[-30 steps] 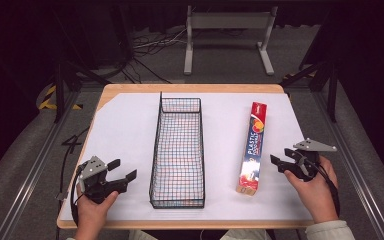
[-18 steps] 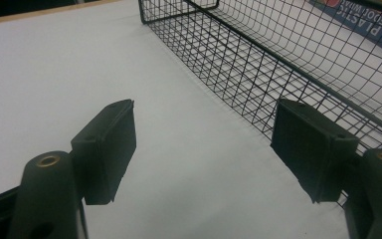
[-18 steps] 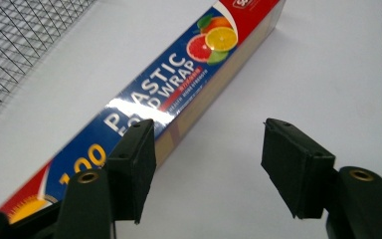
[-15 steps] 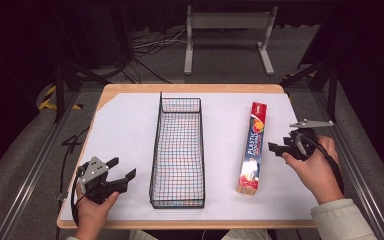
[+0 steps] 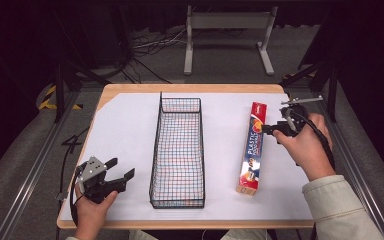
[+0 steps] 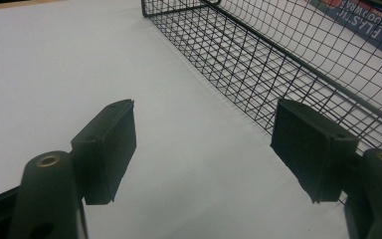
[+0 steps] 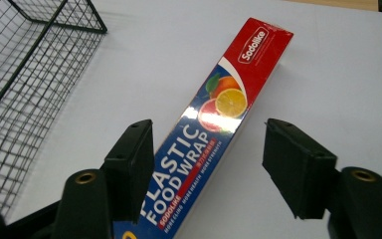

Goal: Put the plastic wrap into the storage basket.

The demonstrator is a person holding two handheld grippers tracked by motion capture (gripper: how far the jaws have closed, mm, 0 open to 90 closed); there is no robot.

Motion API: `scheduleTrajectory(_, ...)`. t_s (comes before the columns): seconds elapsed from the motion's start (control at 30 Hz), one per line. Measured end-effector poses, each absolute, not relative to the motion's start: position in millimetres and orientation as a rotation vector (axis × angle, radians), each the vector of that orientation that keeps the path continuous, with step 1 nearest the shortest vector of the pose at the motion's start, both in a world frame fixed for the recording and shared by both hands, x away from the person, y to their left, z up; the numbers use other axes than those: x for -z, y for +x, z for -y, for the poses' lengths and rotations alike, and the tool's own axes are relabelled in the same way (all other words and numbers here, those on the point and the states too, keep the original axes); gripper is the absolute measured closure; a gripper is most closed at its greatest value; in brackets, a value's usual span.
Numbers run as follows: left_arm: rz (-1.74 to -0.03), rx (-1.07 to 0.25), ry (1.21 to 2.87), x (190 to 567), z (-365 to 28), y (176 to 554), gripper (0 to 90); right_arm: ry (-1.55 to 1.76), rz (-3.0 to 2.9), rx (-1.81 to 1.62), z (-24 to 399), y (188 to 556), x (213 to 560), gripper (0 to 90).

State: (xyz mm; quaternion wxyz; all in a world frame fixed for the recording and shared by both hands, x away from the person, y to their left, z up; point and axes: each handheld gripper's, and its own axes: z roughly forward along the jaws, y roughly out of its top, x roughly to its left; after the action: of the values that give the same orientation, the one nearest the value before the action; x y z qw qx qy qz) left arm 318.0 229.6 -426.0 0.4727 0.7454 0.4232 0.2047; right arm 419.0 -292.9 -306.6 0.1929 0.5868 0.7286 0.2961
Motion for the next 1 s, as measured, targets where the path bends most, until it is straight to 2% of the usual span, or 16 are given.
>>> scheduleTrajectory(0.2, -1.039, -0.507, 1.837, 427, -229, 319, 26.7, 1.753, -2.038, -0.779, 283, 439, 312, 32.1)
scheduleTrajectory(0.6, -1.061, -0.503, 1.829, 428, -230, 320, 26.7, 1.942, -1.957, -0.622, 278, 475, 346, 21.3)
scheduleTrajectory(1.0, -1.054, -0.521, 1.834, 427, -228, 319, 26.4, 2.102, -1.848, -0.544, 268, 491, 374, 19.2)
